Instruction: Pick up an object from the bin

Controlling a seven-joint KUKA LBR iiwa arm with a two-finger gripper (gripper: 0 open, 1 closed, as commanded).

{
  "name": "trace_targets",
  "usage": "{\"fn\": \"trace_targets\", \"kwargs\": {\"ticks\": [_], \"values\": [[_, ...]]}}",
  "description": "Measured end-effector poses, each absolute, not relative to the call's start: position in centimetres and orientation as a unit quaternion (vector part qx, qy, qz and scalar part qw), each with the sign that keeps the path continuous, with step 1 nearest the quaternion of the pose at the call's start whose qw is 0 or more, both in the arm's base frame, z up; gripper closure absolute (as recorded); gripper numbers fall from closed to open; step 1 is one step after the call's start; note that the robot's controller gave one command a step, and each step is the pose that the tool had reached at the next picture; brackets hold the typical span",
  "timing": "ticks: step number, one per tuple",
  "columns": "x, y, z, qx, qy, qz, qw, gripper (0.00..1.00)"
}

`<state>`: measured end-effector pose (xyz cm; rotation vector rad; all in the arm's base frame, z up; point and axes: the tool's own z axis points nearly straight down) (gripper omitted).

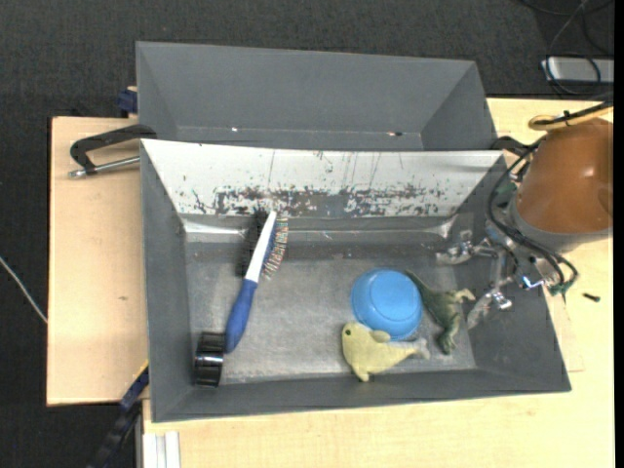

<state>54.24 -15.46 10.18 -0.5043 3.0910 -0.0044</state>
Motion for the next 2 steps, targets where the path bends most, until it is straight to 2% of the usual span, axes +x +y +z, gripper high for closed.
{"fn": "trace_targets", "kwargs": {"ticks": [1, 2], "values": [[52.2, -14.7, 10.1, -0.419, 0.908, 0.000, 0.001, 0.00], [52.1, -13.7, 7.1, -0.423, 0.906, 0.004, 0.005, 0.00]]}}
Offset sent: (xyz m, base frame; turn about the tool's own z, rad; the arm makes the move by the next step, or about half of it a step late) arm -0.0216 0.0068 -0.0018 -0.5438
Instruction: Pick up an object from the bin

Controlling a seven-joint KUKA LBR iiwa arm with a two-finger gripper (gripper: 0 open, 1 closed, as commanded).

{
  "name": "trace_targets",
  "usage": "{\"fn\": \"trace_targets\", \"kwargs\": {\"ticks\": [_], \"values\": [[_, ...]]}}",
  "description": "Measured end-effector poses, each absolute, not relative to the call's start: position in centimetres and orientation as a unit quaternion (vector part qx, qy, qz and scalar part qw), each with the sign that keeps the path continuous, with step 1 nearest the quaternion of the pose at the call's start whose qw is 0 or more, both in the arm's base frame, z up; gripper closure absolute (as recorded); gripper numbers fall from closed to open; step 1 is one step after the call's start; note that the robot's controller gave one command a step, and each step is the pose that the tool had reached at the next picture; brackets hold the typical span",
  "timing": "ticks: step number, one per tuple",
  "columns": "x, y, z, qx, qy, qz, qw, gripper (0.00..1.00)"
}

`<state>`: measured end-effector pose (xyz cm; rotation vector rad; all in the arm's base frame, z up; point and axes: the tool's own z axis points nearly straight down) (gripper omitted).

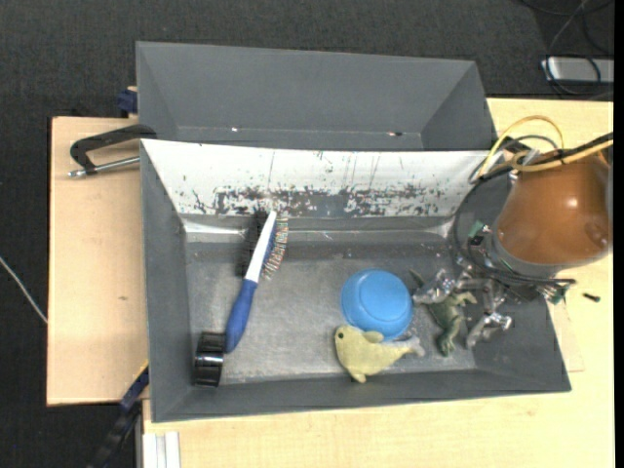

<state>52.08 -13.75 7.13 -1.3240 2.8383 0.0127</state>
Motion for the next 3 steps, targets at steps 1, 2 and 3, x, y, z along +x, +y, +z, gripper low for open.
{"fn": "trace_targets", "kwargs": {"ticks": [1, 2, 3], "values": [[55.3, -13.3, 7.1, -0.441, 0.898, 0.001, 0.004, 0.00], [55.3, -13.4, 7.3, -0.441, 0.898, 0.000, 0.002, 1.00], [55.6, -13.4, 14.9, -0.439, 0.898, -0.003, 0.005, 1.00]]}}
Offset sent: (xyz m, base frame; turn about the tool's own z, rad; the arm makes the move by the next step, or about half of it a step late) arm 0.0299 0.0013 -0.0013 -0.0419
